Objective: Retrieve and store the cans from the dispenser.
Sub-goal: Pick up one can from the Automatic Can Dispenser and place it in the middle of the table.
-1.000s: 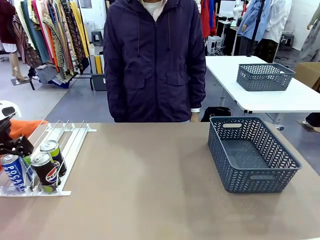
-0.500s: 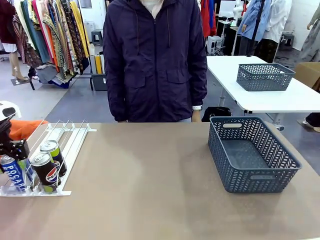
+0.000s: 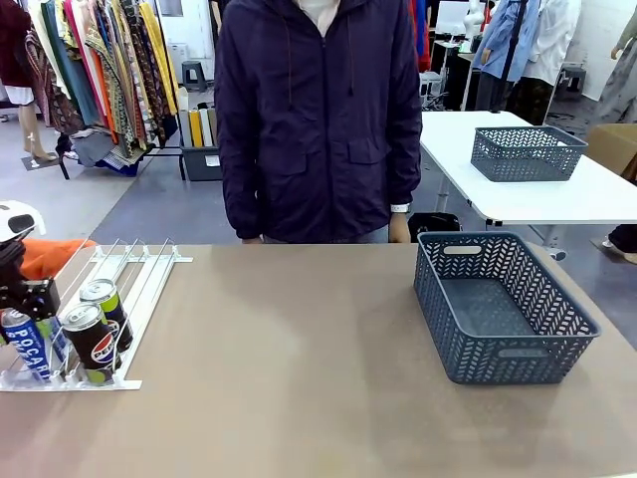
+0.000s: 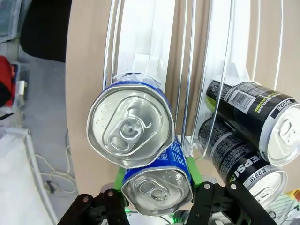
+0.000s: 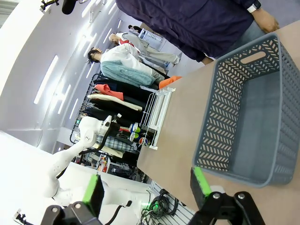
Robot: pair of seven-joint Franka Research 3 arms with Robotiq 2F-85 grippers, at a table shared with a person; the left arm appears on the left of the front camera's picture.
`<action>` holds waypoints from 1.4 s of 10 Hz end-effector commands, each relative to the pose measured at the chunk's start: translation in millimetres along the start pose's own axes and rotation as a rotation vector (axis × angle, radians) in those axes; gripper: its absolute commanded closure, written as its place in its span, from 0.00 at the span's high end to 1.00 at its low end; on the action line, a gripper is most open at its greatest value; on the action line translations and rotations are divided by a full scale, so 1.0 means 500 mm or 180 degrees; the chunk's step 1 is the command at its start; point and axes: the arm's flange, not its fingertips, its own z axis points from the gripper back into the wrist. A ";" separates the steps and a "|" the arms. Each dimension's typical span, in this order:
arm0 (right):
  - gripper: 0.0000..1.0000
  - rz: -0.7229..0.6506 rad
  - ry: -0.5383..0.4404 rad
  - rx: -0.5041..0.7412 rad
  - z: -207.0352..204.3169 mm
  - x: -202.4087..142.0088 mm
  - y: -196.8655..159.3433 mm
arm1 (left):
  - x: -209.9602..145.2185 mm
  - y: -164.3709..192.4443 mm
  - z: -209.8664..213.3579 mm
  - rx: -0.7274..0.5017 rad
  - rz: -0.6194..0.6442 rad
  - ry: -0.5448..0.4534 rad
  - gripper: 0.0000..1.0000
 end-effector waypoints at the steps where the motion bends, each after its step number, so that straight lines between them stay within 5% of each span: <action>1: 1.00 0.0066 -0.0070 0.0063 -0.002 0.009 0.005 | -0.039 -0.012 0.045 0.0015 -0.0094 -0.0153 0.00; 3: 1.00 0.0066 -0.0070 0.0063 -0.002 0.009 0.005 | -0.074 -0.004 0.158 0.0089 -0.0258 -0.0214 0.00; 7: 1.00 0.0066 -0.0070 0.0063 -0.002 0.009 0.005 | -0.208 0.026 0.380 -0.0243 -0.0801 -0.0882 0.00; 9: 1.00 0.0066 -0.0070 0.0063 -0.002 0.009 0.005 | -0.229 0.057 0.406 -0.0465 -0.0667 -0.1168 0.00; 11: 1.00 0.0066 -0.0070 0.0063 -0.002 0.009 0.005 | -0.228 0.088 0.392 -0.0782 -0.0500 -0.1134 0.00; 12: 1.00 0.0066 -0.0070 0.0063 -0.002 0.009 0.005 | -0.245 0.061 0.428 -0.0396 -0.0612 -0.1131 0.00; 14: 1.00 0.0066 -0.0070 0.0063 -0.002 0.009 0.005 | -0.245 0.061 0.428 -0.0396 -0.0612 -0.1131 0.00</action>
